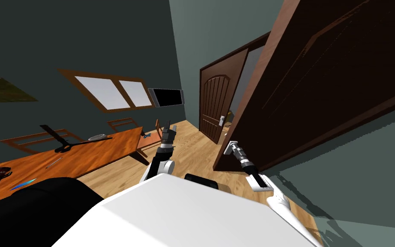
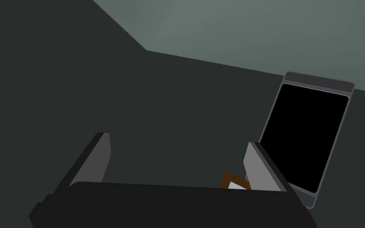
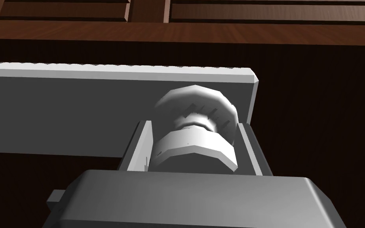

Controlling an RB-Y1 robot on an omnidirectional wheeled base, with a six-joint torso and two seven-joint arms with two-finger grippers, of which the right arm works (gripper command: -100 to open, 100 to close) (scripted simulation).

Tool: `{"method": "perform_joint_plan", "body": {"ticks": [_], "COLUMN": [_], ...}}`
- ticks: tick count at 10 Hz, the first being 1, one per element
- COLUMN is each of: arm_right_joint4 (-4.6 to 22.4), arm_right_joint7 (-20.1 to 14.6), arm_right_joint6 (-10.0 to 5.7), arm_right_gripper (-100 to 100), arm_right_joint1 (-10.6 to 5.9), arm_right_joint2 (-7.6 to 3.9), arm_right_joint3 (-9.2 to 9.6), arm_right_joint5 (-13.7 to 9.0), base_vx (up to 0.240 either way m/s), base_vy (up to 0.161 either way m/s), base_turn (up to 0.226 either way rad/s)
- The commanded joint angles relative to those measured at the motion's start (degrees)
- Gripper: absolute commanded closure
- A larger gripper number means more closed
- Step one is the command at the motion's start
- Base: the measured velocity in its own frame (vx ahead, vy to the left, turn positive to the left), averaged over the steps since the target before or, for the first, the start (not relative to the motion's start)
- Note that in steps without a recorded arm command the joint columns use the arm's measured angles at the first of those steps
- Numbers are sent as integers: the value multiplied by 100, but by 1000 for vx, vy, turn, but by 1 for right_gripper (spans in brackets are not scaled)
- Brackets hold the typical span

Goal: Pull the door open

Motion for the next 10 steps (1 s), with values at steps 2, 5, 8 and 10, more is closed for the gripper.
{"method": "perform_joint_plan", "body": {"ticks": [2, 5, 8, 10], "arm_right_joint4": [-117, -92, -107, -118], "arm_right_joint7": [-163, -256, -393, -500], "arm_right_joint6": [-134, -321, -546, -721], "arm_right_gripper": [100, 100, 100, 100], "arm_right_joint1": [142, 242, 354, 441], "arm_right_joint2": [-170, -283, -451, -582], "arm_right_joint3": [85, 138, 186, 223], "arm_right_joint5": [16, 44, 67, 85], "base_vx": [-162, -119, -147, -169], "base_vy": [-96, -63, -109, -111], "base_turn": [77, 75, 111, 105]}}
